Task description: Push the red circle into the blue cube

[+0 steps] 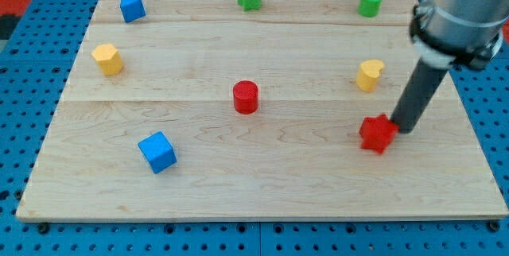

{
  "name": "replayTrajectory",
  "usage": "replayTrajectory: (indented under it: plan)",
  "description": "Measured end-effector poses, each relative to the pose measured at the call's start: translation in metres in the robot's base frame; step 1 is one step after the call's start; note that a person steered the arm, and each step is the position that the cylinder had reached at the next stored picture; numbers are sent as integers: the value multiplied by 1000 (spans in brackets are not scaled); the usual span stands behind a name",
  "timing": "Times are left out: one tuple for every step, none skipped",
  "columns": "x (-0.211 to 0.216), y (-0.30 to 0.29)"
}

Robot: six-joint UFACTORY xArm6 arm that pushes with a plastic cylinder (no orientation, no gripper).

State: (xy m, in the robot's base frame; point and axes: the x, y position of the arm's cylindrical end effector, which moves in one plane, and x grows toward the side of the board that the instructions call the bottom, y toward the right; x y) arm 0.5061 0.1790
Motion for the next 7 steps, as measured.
replayTrajectory:
  plan:
    - [-15, -2]
    - [-32, -68]
    - [-24, -92]
    - [4, 10]
    - [-61, -21]
    - [-103, -89]
    - [-102, -175]
